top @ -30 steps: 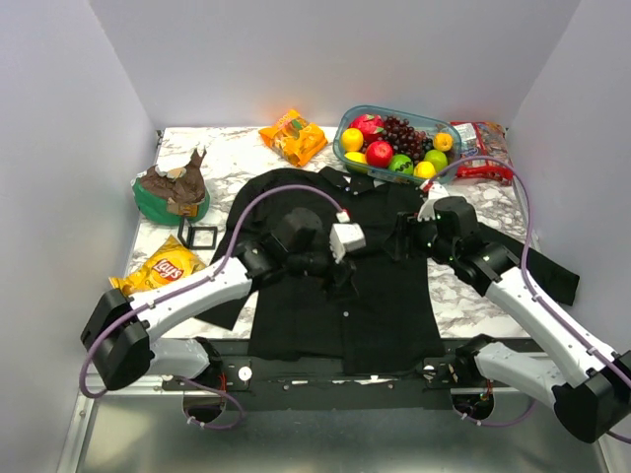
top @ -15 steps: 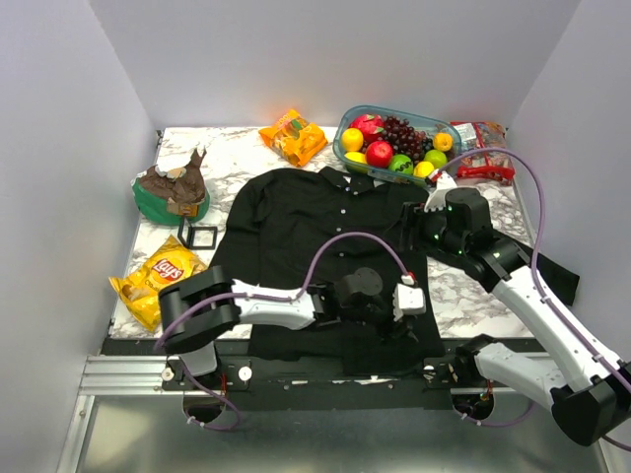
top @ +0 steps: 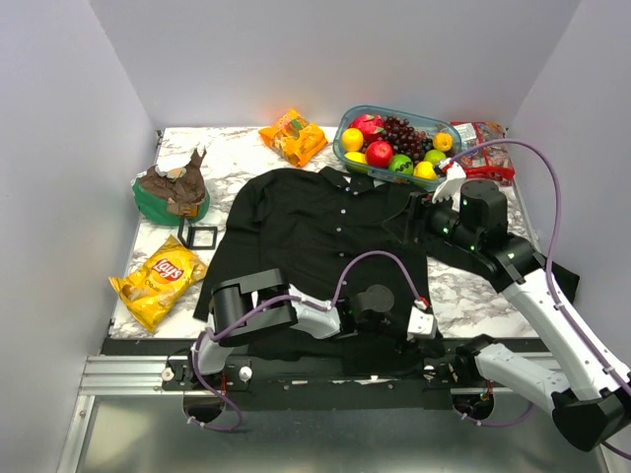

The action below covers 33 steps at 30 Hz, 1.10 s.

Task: Pin the brooch onto the clothing

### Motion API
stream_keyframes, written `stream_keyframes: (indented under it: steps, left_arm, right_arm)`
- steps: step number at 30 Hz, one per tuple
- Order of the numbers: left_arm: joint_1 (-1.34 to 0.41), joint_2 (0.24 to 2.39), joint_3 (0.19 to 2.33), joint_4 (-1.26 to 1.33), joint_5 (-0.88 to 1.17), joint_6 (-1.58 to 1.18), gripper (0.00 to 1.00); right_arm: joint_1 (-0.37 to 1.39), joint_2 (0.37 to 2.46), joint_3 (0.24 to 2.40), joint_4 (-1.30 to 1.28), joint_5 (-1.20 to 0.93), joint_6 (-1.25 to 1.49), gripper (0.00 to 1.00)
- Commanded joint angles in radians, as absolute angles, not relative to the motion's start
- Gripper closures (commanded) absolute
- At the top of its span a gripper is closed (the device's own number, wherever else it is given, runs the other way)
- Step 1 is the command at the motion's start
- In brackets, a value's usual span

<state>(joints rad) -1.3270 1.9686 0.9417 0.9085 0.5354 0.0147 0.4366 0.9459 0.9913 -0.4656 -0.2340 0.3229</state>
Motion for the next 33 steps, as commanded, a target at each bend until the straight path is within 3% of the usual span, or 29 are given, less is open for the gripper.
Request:
stream_keyframes:
  steps: [1, 15, 33]
  left_arm:
    - [-1.338, 2.023, 0.985, 1.032, 0.612, 0.051, 0.43]
    - [-1.356, 2.151, 1.077, 0.971, 0.686, 0.057, 0.53]
    - [-1.387, 2.203, 1.138, 0.876, 0.670, 0.123, 0.53]
  right_arm:
    - [0.431, 0.922, 1.045, -0.497, -0.279, 0.313, 0.27]
    - [0.428, 0.913, 1.054, -0.505, -0.307, 0.321, 0.26]
    - [0.430, 0.871, 1.054, -0.503, -0.321, 0.325, 0.26]
